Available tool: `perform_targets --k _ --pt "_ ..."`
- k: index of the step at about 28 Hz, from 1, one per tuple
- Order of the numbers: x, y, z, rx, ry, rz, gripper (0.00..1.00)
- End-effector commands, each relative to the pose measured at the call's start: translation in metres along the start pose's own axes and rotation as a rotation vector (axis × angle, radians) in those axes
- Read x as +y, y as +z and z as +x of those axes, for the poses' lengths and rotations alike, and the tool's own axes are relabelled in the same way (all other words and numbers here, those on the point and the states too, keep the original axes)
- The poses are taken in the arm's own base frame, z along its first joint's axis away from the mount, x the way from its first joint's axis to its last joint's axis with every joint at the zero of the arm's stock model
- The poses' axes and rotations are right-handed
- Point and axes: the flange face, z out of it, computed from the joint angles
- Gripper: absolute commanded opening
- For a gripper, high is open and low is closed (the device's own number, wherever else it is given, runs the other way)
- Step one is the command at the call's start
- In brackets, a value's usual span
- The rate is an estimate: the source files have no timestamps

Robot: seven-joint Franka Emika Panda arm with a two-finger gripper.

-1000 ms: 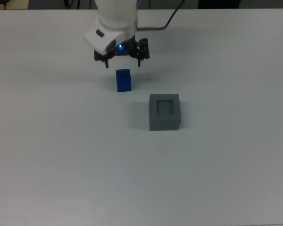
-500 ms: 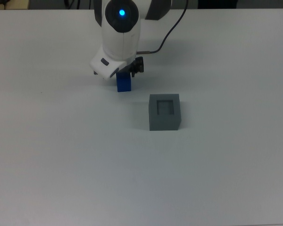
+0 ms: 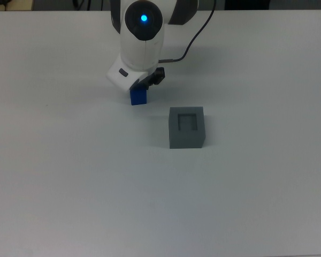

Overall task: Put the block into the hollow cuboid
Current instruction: 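Close the gripper on the blue block, then lift the blue block and carry it above the grey hollow cube, then lower the blue block into the opening of the grey cube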

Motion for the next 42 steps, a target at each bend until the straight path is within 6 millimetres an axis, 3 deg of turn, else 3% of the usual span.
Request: perform_targets --k 1,5,6,11,17,21,24,29,36,42 --pt "0.001 -0.018 -0.005 0.027 -0.032 -0.015 0.12" --pt "0.011 -0.049 -0.008 -0.006 -0.024 -0.003 0.12" --pt "0.015 -0.071 -0.007 -0.019 -0.009 0.013 0.12" --pt "0.015 -0.124 -0.005 -0.001 0.031 0.095 0.12" --pt "0.005 -0.154 0.005 0.061 0.151 0.14 0.12" --pt "-0.006 -0.161 0.022 0.077 0.209 0.144 0.12" --pt "-0.039 -0.156 0.037 0.076 0.212 0.129 0.12" --pt "-0.06 -0.157 0.058 0.109 0.244 0.134 0.12" --pt "-0.076 -0.155 0.08 0.179 0.227 0.142 0.12" --pt "-0.083 -0.132 0.091 0.167 0.194 0.115 0.12"
